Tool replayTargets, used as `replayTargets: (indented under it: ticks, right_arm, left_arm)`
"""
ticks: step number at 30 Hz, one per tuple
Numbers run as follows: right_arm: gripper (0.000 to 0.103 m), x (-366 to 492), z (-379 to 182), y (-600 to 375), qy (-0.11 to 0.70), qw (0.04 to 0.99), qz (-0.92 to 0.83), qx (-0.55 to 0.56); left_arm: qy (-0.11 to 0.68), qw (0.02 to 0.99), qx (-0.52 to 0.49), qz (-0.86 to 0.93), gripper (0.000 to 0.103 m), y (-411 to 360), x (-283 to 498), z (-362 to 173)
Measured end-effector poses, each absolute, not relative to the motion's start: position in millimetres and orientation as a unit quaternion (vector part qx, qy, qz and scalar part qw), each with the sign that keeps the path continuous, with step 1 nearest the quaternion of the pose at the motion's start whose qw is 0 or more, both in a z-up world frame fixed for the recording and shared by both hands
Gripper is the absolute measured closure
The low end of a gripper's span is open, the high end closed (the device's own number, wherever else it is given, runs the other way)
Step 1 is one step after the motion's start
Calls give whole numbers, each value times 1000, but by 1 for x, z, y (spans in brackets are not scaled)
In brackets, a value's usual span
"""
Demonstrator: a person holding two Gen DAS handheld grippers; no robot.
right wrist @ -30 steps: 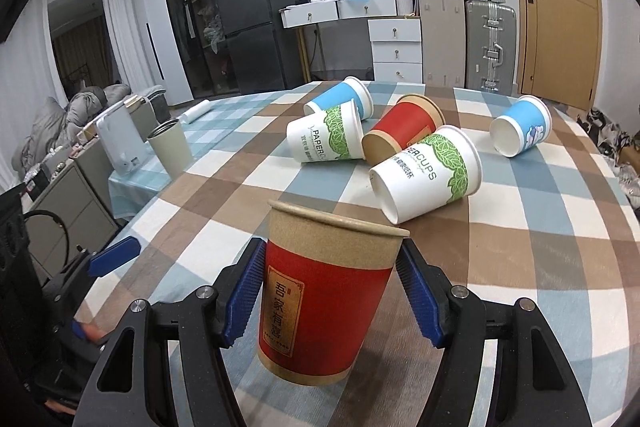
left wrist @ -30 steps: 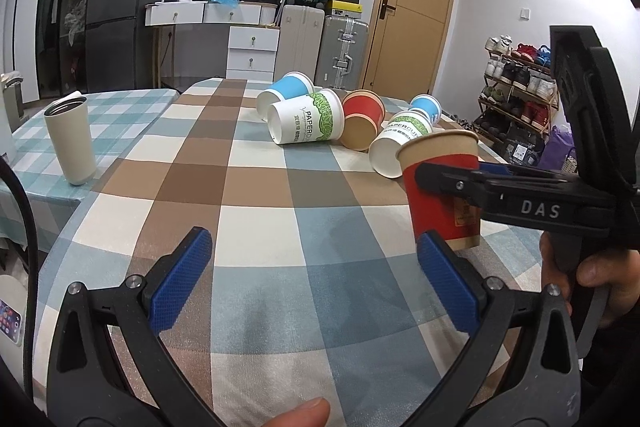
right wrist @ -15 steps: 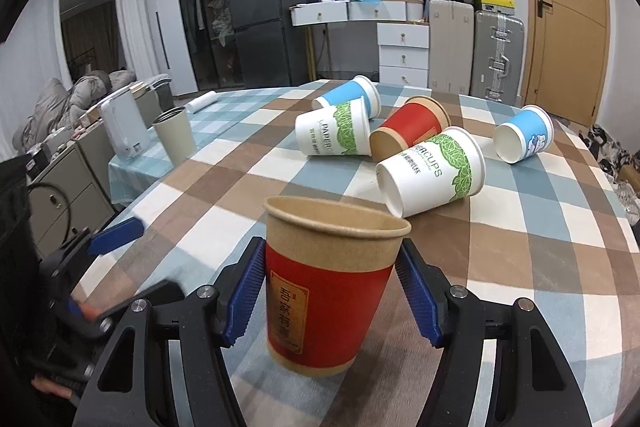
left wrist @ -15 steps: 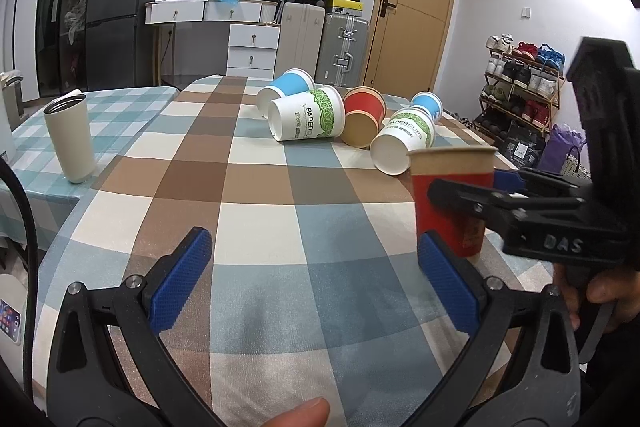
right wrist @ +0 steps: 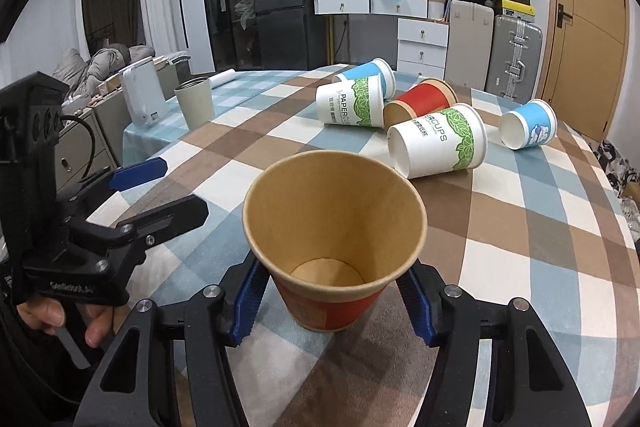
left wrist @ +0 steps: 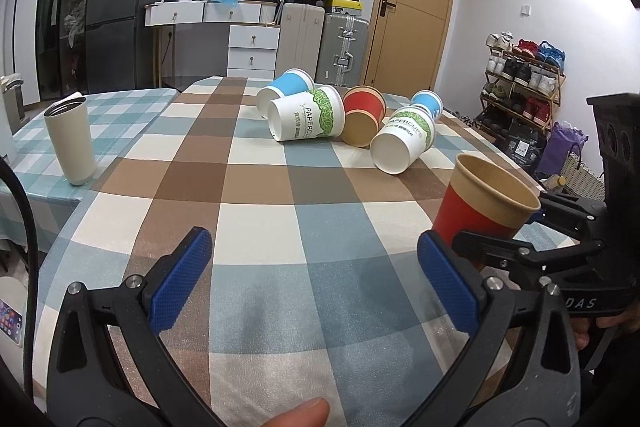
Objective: Flip cup upright
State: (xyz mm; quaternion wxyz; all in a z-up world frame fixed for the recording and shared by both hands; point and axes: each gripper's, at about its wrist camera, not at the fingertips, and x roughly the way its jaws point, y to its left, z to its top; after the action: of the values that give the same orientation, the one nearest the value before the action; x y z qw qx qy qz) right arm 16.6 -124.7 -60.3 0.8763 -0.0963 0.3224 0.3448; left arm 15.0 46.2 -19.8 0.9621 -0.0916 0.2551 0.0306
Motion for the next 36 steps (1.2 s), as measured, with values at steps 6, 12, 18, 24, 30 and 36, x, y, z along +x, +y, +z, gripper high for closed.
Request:
replayTargets:
  ticks: [6, 12, 18, 24, 30, 36]
  right_arm:
    - [41, 23, -62, -117, 316, 883, 331, -103]
    - [26, 23, -64, -119, 320, 880, 336, -106]
    - [2, 15, -56, -149, 287, 893, 340, -68]
    - [0, 5, -51, -191, 236, 909, 344, -8]
    - [0, 1, -47, -212, 216, 906, 364, 18]
    - [0, -3, -47, -215, 209, 904, 372, 20]
  left_arm:
    - [255, 962, -91, 31, 1, 46, 15, -19]
    - [255, 962, -90, 30, 1, 46, 15, -19]
    - [243, 966, -84, 26, 0, 43, 13, -16]
    - [220, 973, -68, 22, 0, 33, 8, -7]
    - [211, 975, -71, 0, 0, 25, 8, -5]
    - [211, 976, -46, -11, 0, 15, 9, -9]
